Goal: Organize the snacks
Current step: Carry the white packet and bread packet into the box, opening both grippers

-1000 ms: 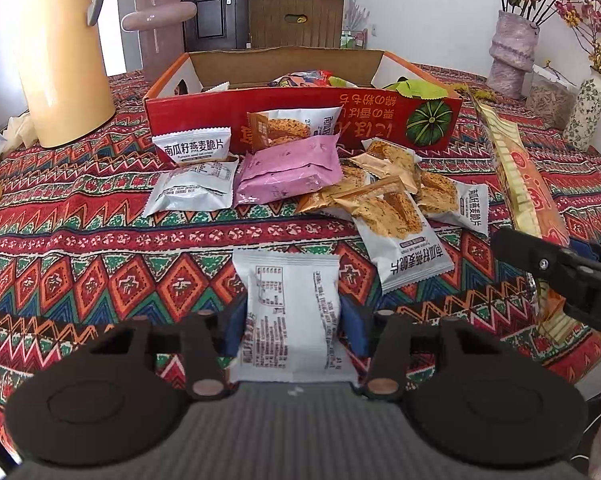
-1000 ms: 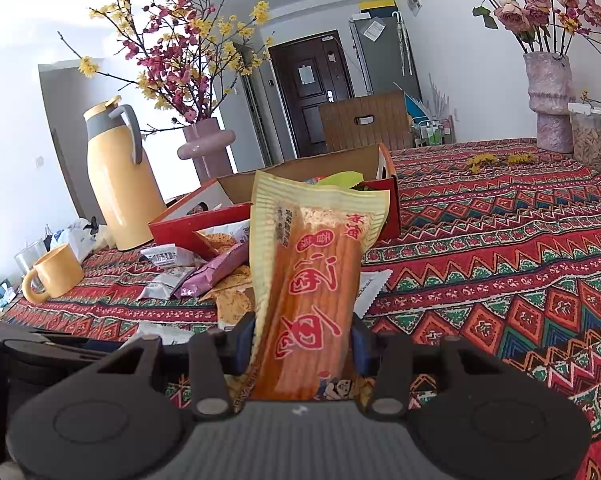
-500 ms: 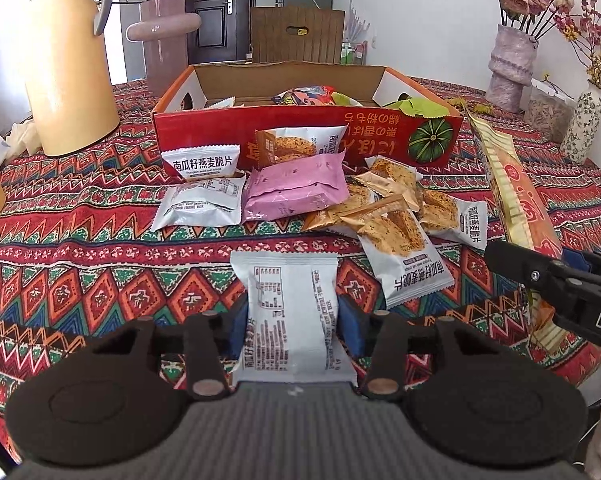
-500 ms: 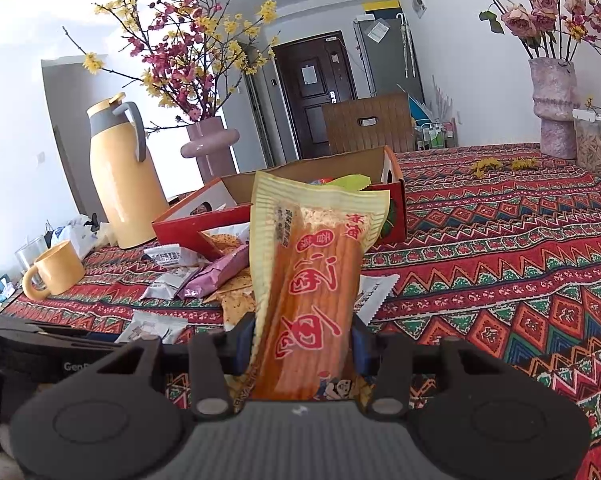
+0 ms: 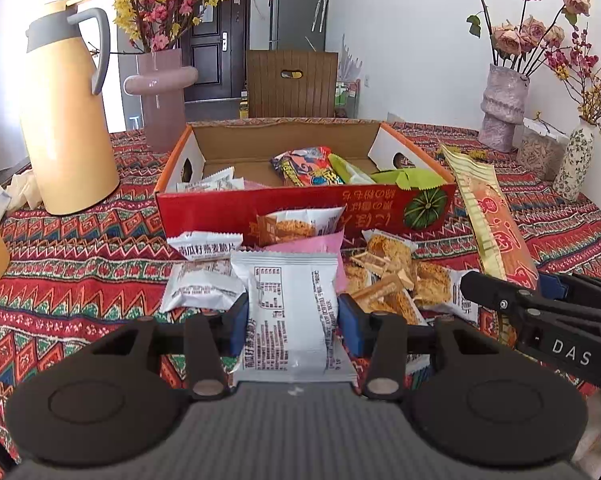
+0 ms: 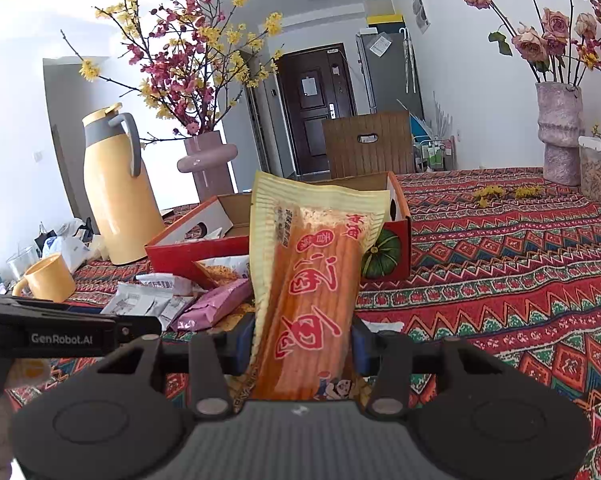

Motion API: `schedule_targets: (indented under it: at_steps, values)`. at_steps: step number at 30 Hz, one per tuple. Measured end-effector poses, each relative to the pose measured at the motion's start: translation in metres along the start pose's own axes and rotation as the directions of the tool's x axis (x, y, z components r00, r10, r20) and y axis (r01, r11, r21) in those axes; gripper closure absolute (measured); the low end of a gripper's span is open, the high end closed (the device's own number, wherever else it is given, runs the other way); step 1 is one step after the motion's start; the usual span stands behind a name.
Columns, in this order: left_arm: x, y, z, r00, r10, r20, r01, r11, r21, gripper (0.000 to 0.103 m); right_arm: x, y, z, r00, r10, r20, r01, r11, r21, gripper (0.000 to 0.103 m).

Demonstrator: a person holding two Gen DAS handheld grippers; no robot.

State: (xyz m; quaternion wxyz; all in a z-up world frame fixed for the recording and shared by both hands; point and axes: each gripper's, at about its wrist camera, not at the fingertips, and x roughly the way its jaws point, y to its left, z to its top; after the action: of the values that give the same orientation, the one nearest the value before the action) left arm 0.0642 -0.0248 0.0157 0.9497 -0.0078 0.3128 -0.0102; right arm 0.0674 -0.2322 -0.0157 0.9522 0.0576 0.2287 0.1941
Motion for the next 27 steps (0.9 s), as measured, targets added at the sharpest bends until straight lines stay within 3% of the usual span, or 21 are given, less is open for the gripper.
schedule_targets:
  at_steps: [13, 27]
  values:
    - [0.008, 0.007, 0.052, 0.995, 0.003, 0.102, -0.005, 1.000, 0.012, 0.057, 0.030, 0.006, 0.038, 0.999, -0.009, 0.045, 0.011, 0.999, -0.048, 0.057]
    - [0.035, 0.022, 0.098, 0.987, 0.024, 0.158, -0.024, 1.000, -0.002, 0.057, 0.073, 0.009, 0.088, 0.995, -0.033, 0.092, 0.041, 0.995, -0.090, 0.057]
